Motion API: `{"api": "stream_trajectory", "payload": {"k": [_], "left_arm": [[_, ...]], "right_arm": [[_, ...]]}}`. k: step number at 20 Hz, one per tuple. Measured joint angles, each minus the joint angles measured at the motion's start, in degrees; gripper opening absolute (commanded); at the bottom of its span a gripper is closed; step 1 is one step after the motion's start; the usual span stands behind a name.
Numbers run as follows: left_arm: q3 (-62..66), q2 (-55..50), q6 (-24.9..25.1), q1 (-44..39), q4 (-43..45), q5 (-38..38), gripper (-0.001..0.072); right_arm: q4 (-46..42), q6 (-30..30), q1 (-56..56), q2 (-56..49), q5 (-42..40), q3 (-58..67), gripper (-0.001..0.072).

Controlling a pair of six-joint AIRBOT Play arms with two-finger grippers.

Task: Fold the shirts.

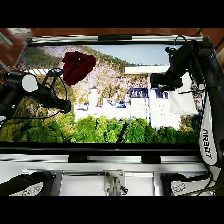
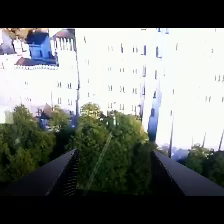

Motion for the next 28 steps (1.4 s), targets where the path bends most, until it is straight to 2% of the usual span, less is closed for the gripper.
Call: {"api": "stream_trajectory", "payload": {"k": [19, 21, 25, 28], "left_arm": [[0.0, -0.2, 0.02, 0.0, 0.0, 0.24, 0.0707], [-0.04, -0.85, 0.0, 0.0, -0.02, 3.37, 0.0706], [-0.04, -2.91, -0.72, -0.04, -1.66, 9.88, 0.0715], [1.9, -5.33, -2.34, 0.92, -1.49, 20.31, 0.0714]], "right_arm": [[0.0, 0.0, 0.0, 0.0, 0.02, 0.0, 0.0561], [0.0, 0.0, 0.0, 0.0, 0.66, 0.0, 0.0561], [0.0, 0.0, 0.0, 0.0, 6.97, -0.02, 0.0561], [0.0, 0.04, 0.0, 0.0, 12.52, -0.02, 0.0561]]}}
